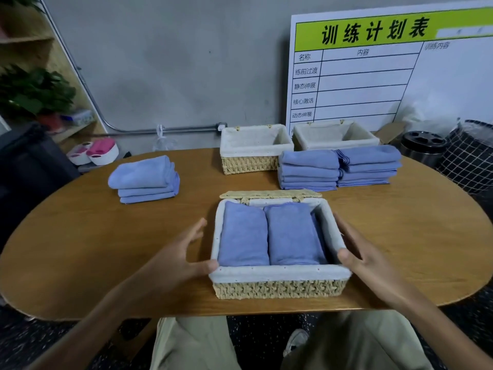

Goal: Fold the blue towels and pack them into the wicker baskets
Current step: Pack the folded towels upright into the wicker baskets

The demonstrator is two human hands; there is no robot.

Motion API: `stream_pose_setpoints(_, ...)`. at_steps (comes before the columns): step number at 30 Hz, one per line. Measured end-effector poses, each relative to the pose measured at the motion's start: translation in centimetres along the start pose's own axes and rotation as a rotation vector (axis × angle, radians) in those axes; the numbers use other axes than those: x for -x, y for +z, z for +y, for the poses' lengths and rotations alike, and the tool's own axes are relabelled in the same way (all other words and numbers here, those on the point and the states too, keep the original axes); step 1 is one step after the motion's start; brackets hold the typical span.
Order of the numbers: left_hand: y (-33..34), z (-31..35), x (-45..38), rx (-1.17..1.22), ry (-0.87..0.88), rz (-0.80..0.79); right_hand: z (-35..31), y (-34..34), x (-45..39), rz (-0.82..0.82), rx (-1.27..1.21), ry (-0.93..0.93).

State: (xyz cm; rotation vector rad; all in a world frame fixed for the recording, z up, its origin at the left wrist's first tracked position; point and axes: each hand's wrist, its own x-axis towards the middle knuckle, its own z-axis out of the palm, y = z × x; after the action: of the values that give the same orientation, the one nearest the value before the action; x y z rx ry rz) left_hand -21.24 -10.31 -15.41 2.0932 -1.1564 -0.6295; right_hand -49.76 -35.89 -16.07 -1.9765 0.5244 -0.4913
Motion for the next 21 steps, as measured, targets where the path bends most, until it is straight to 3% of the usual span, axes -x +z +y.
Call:
stream_pose_setpoints(4, 2.6, 1.6, 0.3, 0.095, 0.104, -0.056, -1.1, 0.5, 0.2, 0.015, -0.015, 0.012)
stream_pose_setpoints(8, 3.8, 2.8, 0.4, 0.12, 0.154, 0.078, -1.4, 0.9, 0.5, -0.041, -0.025, -0.013)
stream_pose_setpoints(14, 3.9, 3.4, 1.1, 0.145, 0.227, 0.136, -1.3, 1.5, 0.8, -0.076, -0.067, -0.05)
stream_pose_setpoints(21, -4.2, 6.1, 1.9, 0.032, 0.319, 0.313, -7.9, 1.9, -3.0, -0.018, -0.153, -0.16)
